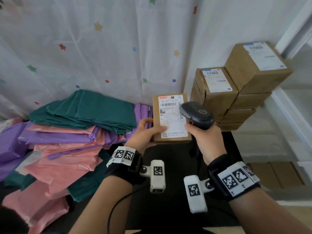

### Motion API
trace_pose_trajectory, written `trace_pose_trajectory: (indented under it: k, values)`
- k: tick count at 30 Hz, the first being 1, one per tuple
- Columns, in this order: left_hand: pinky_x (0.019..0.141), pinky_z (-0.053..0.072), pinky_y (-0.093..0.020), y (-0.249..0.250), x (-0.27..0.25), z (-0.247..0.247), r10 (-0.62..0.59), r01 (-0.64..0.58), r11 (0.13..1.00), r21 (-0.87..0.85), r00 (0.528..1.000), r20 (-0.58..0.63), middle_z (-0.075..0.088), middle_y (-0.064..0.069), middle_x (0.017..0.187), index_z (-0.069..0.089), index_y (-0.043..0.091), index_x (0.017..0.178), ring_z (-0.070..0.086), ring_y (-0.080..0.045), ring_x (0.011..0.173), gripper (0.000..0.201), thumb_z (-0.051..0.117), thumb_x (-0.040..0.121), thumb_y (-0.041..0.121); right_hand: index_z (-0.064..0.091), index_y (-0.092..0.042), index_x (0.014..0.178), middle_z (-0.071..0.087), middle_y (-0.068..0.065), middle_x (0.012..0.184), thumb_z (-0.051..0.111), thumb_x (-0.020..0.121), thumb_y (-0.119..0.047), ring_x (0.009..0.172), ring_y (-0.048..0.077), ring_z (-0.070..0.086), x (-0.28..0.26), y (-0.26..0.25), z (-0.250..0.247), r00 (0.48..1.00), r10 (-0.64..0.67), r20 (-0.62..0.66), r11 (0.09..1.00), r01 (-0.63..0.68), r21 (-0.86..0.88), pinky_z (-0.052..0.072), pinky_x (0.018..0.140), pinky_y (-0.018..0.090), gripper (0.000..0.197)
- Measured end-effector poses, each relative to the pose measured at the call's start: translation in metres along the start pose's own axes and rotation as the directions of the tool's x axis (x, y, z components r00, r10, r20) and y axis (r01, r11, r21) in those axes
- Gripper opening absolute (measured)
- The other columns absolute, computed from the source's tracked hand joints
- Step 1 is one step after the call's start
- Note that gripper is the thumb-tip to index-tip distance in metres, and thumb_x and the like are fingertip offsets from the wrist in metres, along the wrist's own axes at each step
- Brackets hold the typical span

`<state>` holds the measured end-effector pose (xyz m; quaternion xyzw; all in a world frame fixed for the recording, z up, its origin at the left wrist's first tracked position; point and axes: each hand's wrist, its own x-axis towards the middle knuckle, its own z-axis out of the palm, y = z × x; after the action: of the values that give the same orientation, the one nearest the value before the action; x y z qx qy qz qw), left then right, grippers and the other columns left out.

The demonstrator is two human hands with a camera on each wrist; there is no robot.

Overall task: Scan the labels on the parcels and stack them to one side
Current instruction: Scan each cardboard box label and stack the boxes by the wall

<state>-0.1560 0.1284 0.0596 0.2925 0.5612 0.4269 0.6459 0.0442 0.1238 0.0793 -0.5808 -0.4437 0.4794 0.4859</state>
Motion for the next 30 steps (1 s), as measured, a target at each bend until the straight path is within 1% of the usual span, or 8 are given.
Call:
trace_pose_trajectory:
  k: [3,6,8,10,12,21,26,30]
  values:
    - [0.074,0.059,-0.038,0.002,0.005,0.000,0.066,-0.060,0.996,0.069,0.994,-0.085,0.068,-0.006,0.112,0.042,0.020,0.122,0.070,-0.025,0.096,0.068,0.082,0.068,0.007,0.065,-0.031,0.091,0.073,-0.005,0.096,0.078,0.082,-0.026,0.096,0.014,0.068,-0.002,-0.003,0.002,1.000,-0.014,0.012,0.998,0.014,-0.060,0.055,0.087,0.036,0.017]
    - [0.086,0.056,-0.040,0.002,0.012,0.000,0.150,-0.125,0.981,0.149,0.974,-0.168,0.056,-0.002,0.122,0.038,0.020,0.128,0.061,-0.021,0.110,0.078,0.083,0.066,0.008,0.067,-0.023,0.104,0.072,-0.003,0.092,0.077,0.083,-0.033,0.082,0.008,0.069,-0.007,-0.003,0.005,1.000,-0.013,0.027,0.997,0.015,-0.072,0.057,0.071,0.028,0.025]
    - [0.081,0.056,-0.032,0.002,0.016,-0.002,0.168,-0.140,0.979,0.151,0.968,-0.187,0.055,-0.003,0.127,0.035,0.017,0.133,0.058,-0.019,0.112,0.083,0.083,0.066,0.007,0.066,-0.021,0.107,0.071,-0.003,0.081,0.077,0.083,-0.034,0.063,0.002,0.066,-0.010,-0.004,0.005,0.999,0.004,0.054,0.997,0.000,-0.079,0.051,0.055,0.016,0.030]
    - [0.068,0.055,-0.019,0.001,0.018,-0.003,0.190,-0.163,0.975,0.153,0.964,-0.185,0.053,-0.005,0.130,0.034,0.015,0.134,0.057,-0.015,0.111,0.084,0.083,0.066,0.006,0.065,-0.024,0.103,0.069,-0.003,0.072,0.078,0.082,-0.033,0.054,0.000,0.063,-0.013,-0.005,0.006,0.997,0.011,0.082,0.997,-0.005,-0.071,0.047,0.050,0.013,0.026]
    - [0.062,0.053,-0.015,0.001,0.019,-0.004,0.202,-0.172,0.970,0.172,0.964,-0.175,0.052,-0.005,0.132,0.033,0.016,0.135,0.055,-0.014,0.112,0.085,0.083,0.066,0.007,0.065,-0.026,0.100,0.068,-0.004,0.069,0.079,0.081,-0.031,0.053,0.000,0.062,-0.014,-0.007,0.006,0.995,0.016,0.099,0.998,-0.010,-0.058,0.048,0.049,0.014,0.024]
    - [0.056,0.052,-0.012,-0.001,0.019,-0.004,0.225,-0.184,0.958,0.220,0.958,-0.177,0.047,-0.005,0.137,0.030,0.015,0.138,0.051,-0.011,0.109,0.084,0.080,0.071,0.008,0.062,-0.033,0.095,0.067,-0.004,0.069,0.077,0.083,-0.030,0.053,0.000,0.062,-0.014,-0.010,0.004,0.992,0.037,0.124,0.998,-0.031,-0.056,0.047,0.048,0.014,0.019]
    - [0.074,0.051,-0.019,-0.001,0.018,-0.004,0.230,-0.178,0.953,0.247,0.953,-0.198,0.048,-0.006,0.138,0.030,0.015,0.138,0.052,-0.012,0.111,0.085,0.081,0.070,0.008,0.061,-0.035,0.093,0.069,-0.003,0.075,0.077,0.083,-0.030,0.057,0.000,0.064,-0.016,-0.011,0.003,0.991,0.034,0.129,0.998,-0.028,-0.048,0.049,0.049,0.014,0.019]
    - [0.065,0.050,-0.016,-0.001,0.017,-0.005,0.237,-0.180,0.947,0.264,0.951,-0.200,0.048,-0.004,0.136,0.030,0.015,0.138,0.052,-0.009,0.105,0.084,0.081,0.071,0.009,0.062,-0.034,0.095,0.070,-0.002,0.078,0.077,0.083,-0.031,0.059,0.002,0.065,-0.017,-0.011,0.004,0.991,0.031,0.130,0.998,-0.024,-0.052,0.049,0.051,0.015,0.019]
